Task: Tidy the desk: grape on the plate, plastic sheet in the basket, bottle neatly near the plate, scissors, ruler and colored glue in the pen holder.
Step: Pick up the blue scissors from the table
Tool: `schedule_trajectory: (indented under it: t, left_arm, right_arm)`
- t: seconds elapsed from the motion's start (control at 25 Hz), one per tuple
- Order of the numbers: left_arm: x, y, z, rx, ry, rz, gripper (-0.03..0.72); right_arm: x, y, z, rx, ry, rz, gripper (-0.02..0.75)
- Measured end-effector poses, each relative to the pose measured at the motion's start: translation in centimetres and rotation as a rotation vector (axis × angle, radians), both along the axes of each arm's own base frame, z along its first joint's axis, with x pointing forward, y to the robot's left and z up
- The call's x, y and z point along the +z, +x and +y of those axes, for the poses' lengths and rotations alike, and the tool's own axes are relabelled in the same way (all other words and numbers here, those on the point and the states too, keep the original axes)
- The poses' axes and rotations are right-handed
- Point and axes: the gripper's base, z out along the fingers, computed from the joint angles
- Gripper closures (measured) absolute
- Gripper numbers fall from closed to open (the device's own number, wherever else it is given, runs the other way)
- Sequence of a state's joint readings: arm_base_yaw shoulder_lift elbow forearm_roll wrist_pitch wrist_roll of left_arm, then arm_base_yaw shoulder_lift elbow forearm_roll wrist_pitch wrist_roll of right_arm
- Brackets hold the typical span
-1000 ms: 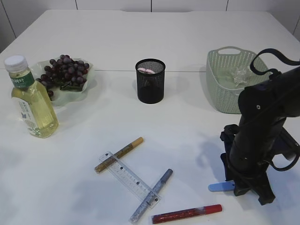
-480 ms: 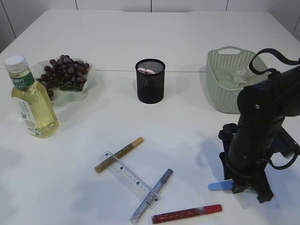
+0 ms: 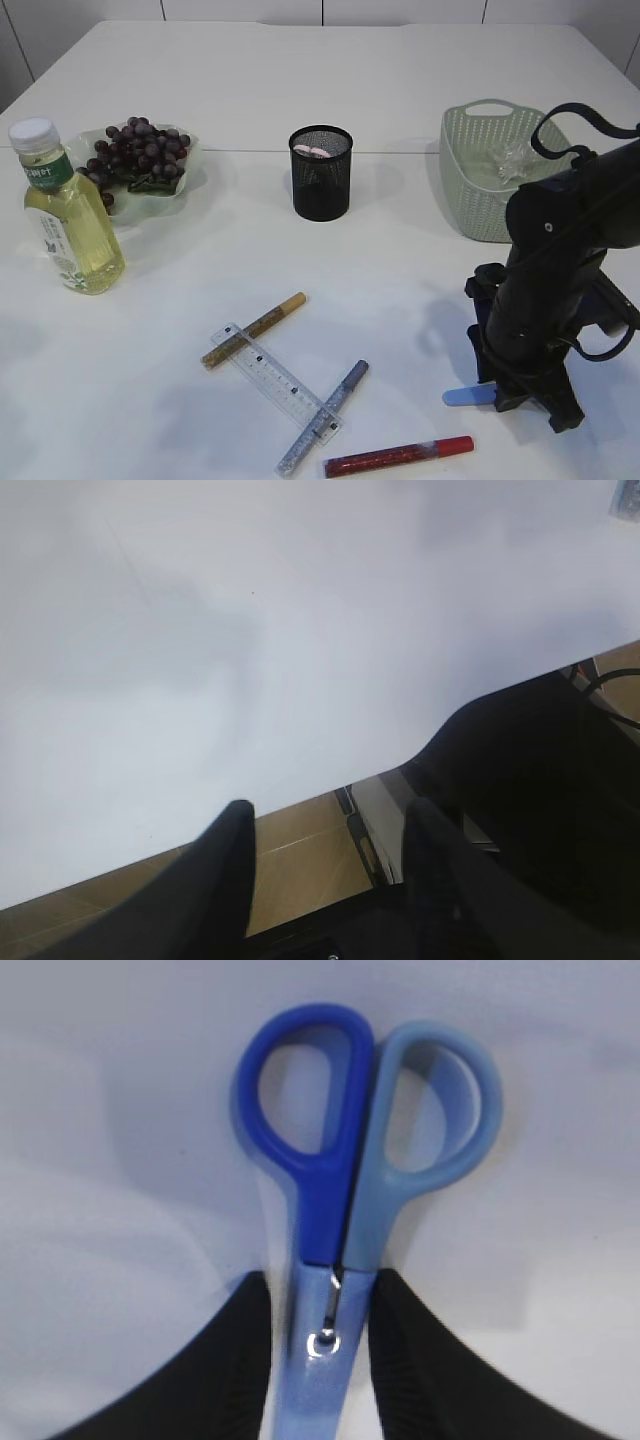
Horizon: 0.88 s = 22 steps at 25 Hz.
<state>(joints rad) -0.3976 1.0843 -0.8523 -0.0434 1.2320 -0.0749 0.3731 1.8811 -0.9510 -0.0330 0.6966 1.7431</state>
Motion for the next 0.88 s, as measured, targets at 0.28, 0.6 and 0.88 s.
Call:
schedule_trajectory:
  t: [0.28, 0.6, 0.88]
  left_arm:
    - [0.00, 0.00, 0.00, 0.000, 0.000, 0.000, 0.356]
    - [0.00, 0.00, 0.00, 0.000, 0.000, 0.000, 0.358]
    - [0.00, 0.00, 0.00, 0.000, 0.000, 0.000, 0.359]
  right_arm:
    - [0.08, -0.12, 0.16, -0.025, 0.014, 0.025, 0.460]
    - [0.08, -0.31, 0.21, -0.054, 0.014, 0.058, 0.460]
    - [0.08, -0.33, 0.20, -0.057, 0.013, 0.061, 0.460]
